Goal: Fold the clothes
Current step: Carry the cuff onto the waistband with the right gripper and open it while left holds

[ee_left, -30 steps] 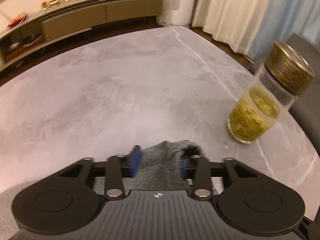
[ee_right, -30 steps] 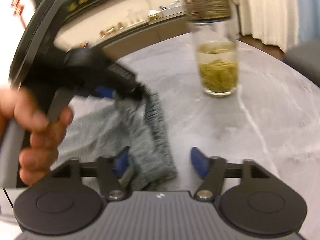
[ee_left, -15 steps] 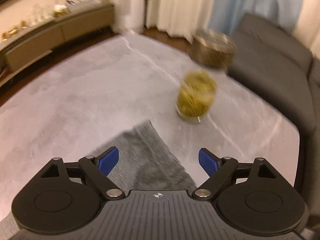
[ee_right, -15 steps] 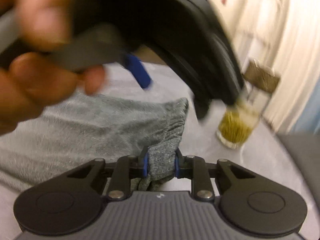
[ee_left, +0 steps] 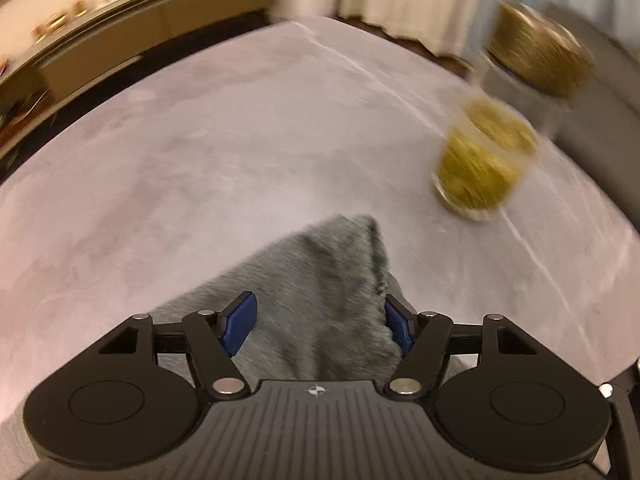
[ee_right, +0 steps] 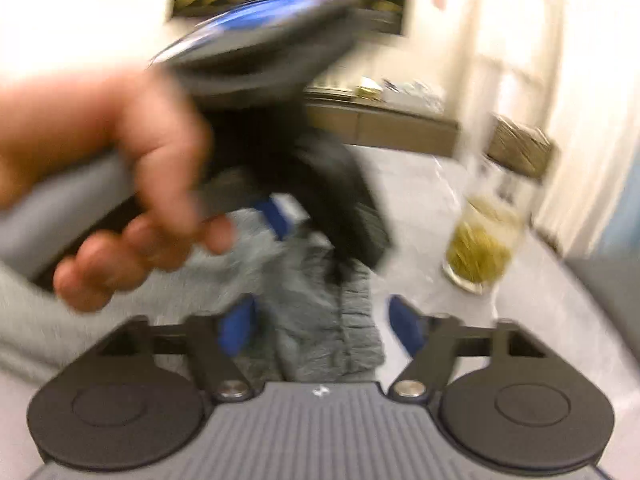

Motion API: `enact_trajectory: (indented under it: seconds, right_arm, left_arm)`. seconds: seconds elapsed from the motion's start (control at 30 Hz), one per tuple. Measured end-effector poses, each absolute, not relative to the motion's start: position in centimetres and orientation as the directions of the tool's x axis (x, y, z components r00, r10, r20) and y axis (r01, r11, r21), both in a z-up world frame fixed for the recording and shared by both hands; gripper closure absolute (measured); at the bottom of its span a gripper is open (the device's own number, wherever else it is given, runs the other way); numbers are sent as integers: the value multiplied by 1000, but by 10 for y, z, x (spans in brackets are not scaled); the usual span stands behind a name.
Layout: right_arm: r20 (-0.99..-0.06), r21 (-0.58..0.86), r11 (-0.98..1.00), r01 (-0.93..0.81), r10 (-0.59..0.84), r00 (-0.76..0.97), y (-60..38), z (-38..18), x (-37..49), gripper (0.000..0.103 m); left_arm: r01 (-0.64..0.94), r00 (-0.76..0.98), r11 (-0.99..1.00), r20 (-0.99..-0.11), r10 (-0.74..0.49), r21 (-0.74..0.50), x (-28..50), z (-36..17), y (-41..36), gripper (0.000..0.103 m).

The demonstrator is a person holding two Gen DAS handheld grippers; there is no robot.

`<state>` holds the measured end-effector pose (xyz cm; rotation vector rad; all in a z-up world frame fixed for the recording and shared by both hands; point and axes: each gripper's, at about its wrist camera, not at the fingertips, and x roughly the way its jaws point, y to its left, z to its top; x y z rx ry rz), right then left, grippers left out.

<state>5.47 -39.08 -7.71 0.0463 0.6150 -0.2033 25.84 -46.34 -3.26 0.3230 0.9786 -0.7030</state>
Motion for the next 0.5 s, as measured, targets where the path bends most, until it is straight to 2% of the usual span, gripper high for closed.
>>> enact_trajectory:
  seconds: [0.23,0.3,0.37,0.5]
  right_arm:
    - [-644,307,903,301,-36,764,-451,-93,64,25]
    - [-651,364,882,299,11,759,-452,-98,64,39]
    - [-649,332,901,279,4,760,-442,-97,65,72]
    - [-630,167,961,219,-66,774,-412,-88,65,80]
  left_arm:
    - [639,347,761,-841,-415,-112,264,-37,-454,29]
    - [637,343,761,-841,-418,-119,265,-40,-457,26]
    - [637,340,760,-837,-428,-129,264,-39,-457,23]
    - [658,333,737,-819,-468,-154,256,-29,-455,19]
